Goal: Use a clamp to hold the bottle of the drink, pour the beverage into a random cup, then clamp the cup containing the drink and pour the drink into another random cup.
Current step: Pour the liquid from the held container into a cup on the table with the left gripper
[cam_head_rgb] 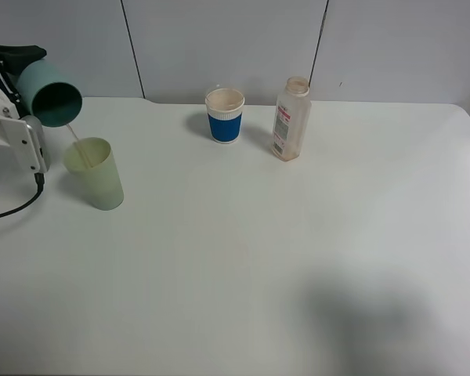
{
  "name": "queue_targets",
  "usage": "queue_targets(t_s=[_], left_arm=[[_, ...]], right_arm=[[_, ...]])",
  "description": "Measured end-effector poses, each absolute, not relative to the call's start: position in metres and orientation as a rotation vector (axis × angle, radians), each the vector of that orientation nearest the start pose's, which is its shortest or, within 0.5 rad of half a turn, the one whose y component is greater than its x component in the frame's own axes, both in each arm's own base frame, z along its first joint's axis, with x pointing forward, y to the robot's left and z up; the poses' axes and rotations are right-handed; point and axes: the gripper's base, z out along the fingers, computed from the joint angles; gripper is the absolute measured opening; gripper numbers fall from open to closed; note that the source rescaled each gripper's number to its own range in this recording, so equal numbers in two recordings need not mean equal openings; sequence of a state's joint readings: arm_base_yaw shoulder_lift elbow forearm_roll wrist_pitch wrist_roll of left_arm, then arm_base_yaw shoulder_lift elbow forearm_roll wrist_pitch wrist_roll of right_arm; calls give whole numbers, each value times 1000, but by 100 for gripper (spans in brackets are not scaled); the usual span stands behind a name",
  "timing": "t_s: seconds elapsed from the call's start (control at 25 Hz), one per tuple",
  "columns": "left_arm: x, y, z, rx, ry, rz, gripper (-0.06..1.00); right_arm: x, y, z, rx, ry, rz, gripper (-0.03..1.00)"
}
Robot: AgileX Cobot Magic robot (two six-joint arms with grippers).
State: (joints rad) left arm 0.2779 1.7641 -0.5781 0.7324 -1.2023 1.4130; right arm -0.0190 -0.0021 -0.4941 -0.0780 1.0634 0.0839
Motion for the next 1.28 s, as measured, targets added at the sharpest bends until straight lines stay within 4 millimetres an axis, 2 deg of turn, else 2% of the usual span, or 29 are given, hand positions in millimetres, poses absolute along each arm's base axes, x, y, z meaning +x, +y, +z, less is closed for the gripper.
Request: queue_targets(t_s=[0.84, 1.28], left_arm=[[301, 27, 179, 1478, 798, 1050, 0], [301, 27, 179, 1275, 1018, 780, 0]], right_arm=[[-5, -6, 276, 109, 2046, -53, 100], [-5, -6, 276, 109, 2046, -53, 100]])
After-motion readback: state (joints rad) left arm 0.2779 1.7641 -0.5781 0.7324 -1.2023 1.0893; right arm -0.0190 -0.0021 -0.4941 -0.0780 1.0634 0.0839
